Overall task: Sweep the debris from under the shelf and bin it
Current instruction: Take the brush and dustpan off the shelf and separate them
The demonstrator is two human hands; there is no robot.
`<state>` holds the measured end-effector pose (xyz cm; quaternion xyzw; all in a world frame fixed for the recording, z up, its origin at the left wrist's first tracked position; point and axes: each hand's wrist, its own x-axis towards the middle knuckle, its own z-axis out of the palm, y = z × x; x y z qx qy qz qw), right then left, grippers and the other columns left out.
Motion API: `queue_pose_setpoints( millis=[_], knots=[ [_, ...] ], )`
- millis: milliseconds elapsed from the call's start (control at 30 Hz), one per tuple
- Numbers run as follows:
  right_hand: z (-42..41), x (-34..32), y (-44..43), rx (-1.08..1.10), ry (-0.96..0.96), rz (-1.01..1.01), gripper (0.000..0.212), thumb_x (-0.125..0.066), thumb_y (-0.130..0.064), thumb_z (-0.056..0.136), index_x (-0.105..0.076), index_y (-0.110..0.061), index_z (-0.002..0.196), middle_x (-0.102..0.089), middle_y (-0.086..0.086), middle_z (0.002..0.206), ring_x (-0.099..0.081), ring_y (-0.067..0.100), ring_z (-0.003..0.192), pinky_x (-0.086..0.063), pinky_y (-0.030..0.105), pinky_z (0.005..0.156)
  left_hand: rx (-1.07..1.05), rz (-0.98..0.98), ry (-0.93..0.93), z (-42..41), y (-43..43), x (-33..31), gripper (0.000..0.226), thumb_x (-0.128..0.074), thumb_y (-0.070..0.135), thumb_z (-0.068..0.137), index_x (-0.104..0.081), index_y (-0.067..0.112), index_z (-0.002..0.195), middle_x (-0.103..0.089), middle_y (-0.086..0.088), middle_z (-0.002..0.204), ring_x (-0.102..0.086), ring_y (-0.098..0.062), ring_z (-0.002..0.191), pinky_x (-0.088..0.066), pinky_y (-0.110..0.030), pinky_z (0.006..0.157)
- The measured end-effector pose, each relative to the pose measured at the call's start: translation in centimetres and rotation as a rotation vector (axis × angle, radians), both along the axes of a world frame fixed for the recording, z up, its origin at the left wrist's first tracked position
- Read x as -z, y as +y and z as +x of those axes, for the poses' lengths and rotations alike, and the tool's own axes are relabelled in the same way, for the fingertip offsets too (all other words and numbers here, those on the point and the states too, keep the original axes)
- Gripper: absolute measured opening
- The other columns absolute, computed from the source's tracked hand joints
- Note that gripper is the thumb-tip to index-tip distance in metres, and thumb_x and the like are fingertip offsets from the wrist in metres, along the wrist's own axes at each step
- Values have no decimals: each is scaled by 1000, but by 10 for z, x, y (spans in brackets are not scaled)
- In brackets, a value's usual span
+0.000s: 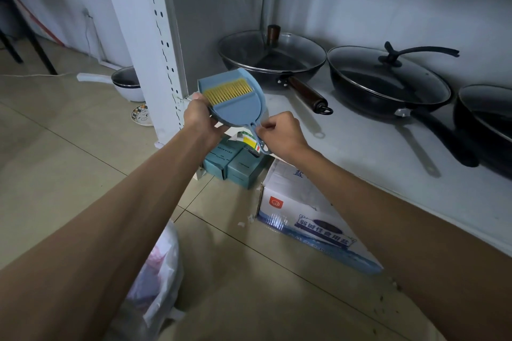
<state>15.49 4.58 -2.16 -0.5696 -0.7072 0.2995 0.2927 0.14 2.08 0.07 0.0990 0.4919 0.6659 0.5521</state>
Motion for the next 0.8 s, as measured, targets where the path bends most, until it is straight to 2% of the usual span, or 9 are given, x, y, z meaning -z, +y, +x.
queue_pose_setpoints(
  millis=[167, 300, 367, 467, 533, 600, 700, 800],
  knots=[
    [0, -5, -2, 14, 27, 50, 16, -71, -19, 84, -76, -4, 85, -75, 13, 84, -72, 25, 81, -59, 43, 77, -2, 46, 89, 0, -5, -8, 30, -31, 26, 105, -60, 17, 101, -67, -6, 100, -67, -20, 95, -58, -42, 86],
    [-4, -10, -7, 46, -51, 85, 17, -73, -26, 81, -76, -10, 79, -73, 5, 75, -69, 20, 71, -60, 41, 71, 11, 88, 139, -5, -8, -9, 30, -33, 23, 103, -62, 15, 106, -68, -7, 104, -67, -21, 100, -58, -42, 88],
    [-7, -14, -10, 60, -116, 108, 17, -74, -26, 81, -75, -9, 78, -70, 4, 75, -67, 20, 68, -60, 39, 68, 16, 92, 154, -6, -9, -9, 28, -34, 20, 101, -62, 15, 101, -68, -7, 103, -67, -23, 103, -57, -44, 90],
    [-12, -18, -15, 57, -254, 137, 20, -71, -23, 83, -69, -3, 77, -65, 8, 79, -65, 24, 69, -58, 35, 62, 17, 90, 155, -5, -10, -7, 28, -34, 19, 100, -61, 16, 95, -68, -8, 104, -67, -23, 104, -56, -45, 92],
    [-15, -19, -18, 48, -357, 164, 21, -66, -19, 84, -58, -3, 72, -59, 10, 80, -62, 29, 69, -47, 31, 53, 17, 87, 158, -4, -9, -6, 27, -33, 19, 99, -60, 15, 95, -68, -8, 103, -67, -24, 102, -56, -45, 91],
    [-17, -21, -21, 25, -435, 187, 25, -62, -13, 84, -47, -7, 65, -53, 11, 79, -57, 30, 67, -38, 29, 52, 21, 84, 159, -3, -9, -5, 27, -33, 18, 99, -59, 14, 94, -67, -9, 102, -66, -25, 105, -56, -46, 91],
    [-17, -24, -27, 2, -497, 205, 36, -57, -5, 85, -33, -11, 60, -47, 11, 78, -51, 29, 67, -35, 29, 55, 26, 81, 144, -3, -8, -4, 27, -34, 18, 98, -60, 12, 95, -67, -11, 103, -65, -29, 110, -55, -51, 91],
    [-18, -24, -28, 5, -509, 211, 26, -53, -1, 87, -39, -7, 66, -42, 9, 76, -48, 28, 69, -34, 30, 54, 21, 75, 131, -2, -7, -3, 26, -34, 17, 98, -59, 11, 96, -66, -12, 103, -64, -30, 112, -55, -52, 91]
  ],
)
